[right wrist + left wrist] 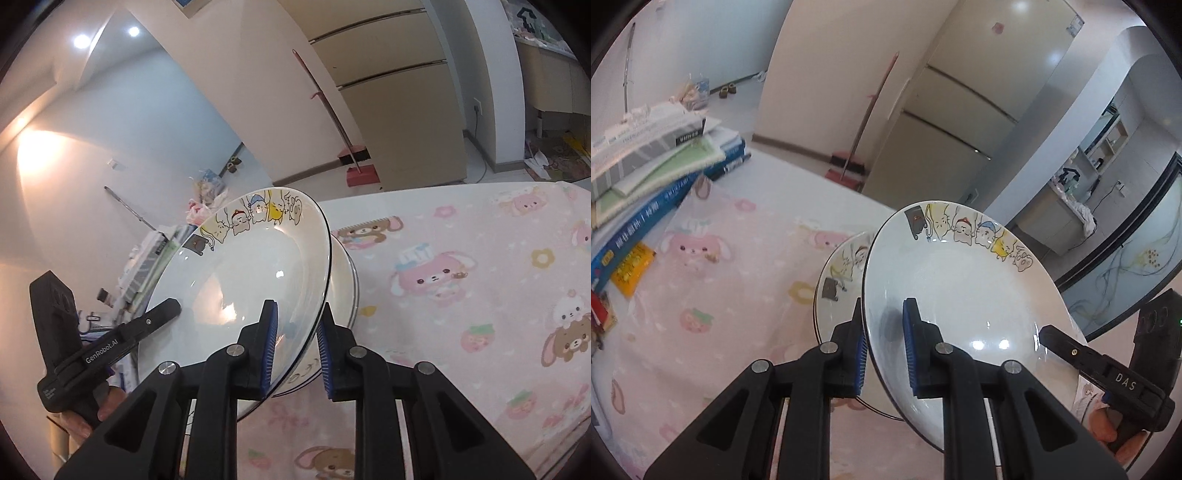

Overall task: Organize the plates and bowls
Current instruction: 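Lower the held plate onto the plate stack with both grippers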

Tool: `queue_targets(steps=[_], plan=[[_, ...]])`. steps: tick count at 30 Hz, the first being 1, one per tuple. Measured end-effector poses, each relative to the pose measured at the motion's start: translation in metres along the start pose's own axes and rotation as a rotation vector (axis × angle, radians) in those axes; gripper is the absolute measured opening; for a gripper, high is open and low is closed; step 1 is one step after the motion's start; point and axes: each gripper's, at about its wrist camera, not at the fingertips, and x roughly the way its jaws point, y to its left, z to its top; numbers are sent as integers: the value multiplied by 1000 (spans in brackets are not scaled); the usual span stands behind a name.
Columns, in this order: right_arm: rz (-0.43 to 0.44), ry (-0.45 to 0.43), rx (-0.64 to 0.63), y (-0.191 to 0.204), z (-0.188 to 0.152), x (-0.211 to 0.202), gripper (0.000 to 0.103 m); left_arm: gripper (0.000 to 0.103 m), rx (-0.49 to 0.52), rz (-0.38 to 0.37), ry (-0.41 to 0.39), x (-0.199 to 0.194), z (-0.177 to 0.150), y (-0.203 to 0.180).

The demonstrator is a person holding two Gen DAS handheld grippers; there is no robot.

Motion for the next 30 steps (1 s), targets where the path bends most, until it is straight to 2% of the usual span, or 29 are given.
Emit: queue_targets(steps=[9,20,28,30], plan=[[-1,45,-13,-5,-9,24,23,14,-16,6,10,8,-6,12],[-70,113,-35,-1,-16,34,25,14,7,84,79,22,-9,12],[-64,145,-8,-9,-16,42,26,15,44,143,69,28,-13,4],[-69,143,-15,-8,-17,42,26,15,32,138,67,29,-13,7]])
